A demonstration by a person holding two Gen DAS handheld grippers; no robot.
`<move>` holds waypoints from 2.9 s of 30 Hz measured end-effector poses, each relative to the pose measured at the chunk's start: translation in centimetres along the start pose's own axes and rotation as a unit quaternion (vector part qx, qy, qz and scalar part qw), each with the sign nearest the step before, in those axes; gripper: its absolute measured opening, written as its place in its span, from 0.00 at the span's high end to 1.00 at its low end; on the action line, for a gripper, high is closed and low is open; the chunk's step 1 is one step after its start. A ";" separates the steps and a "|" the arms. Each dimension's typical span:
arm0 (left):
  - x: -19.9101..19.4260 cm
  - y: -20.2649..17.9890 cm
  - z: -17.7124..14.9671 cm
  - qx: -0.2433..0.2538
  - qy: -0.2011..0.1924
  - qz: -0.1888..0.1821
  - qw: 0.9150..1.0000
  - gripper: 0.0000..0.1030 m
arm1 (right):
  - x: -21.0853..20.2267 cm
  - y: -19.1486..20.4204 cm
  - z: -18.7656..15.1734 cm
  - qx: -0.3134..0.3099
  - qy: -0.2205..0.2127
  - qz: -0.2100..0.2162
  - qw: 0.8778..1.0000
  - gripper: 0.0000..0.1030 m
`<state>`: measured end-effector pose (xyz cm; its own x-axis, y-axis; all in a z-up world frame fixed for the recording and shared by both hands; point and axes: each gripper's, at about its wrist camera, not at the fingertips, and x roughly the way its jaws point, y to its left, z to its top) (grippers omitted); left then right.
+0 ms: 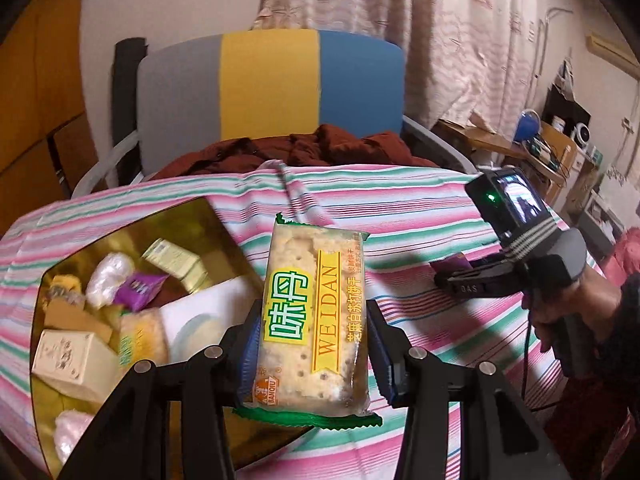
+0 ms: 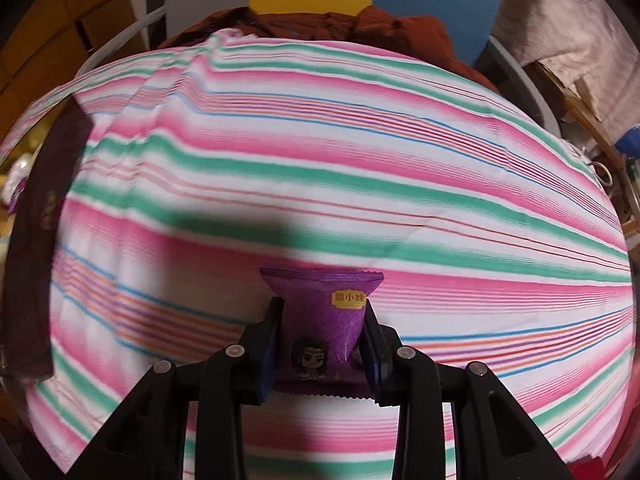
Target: Organize objects
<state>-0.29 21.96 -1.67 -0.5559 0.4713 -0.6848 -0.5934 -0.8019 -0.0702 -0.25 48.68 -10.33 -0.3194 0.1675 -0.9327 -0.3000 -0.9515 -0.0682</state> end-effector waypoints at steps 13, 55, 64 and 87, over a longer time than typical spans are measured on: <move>-4.0 10.3 -2.6 -0.108 -0.018 0.060 0.992 0.54 | -7.5 8.6 0.7 -0.015 -0.111 0.119 0.987 0.66; 0.1 14.4 -1.0 -0.168 0.002 0.090 0.982 0.44 | -6.8 21.4 5.3 -0.036 -0.127 0.200 0.971 0.34; -3.0 14.3 -2.1 -0.165 -0.017 0.128 0.978 0.43 | -8.8 21.7 2.6 -0.049 -0.167 0.157 0.972 0.29; -8.3 12.6 -5.7 -0.163 -0.046 0.232 0.958 0.33 | -12.8 20.6 -5.4 -0.035 -0.255 0.074 0.963 0.18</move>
<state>0.17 5.86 -1.01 -0.7736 0.0547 -0.6313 -0.0652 -0.9978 -0.0065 2.51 25.50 -1.69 -0.7603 0.1164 -0.6391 -0.1610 -0.9869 0.0118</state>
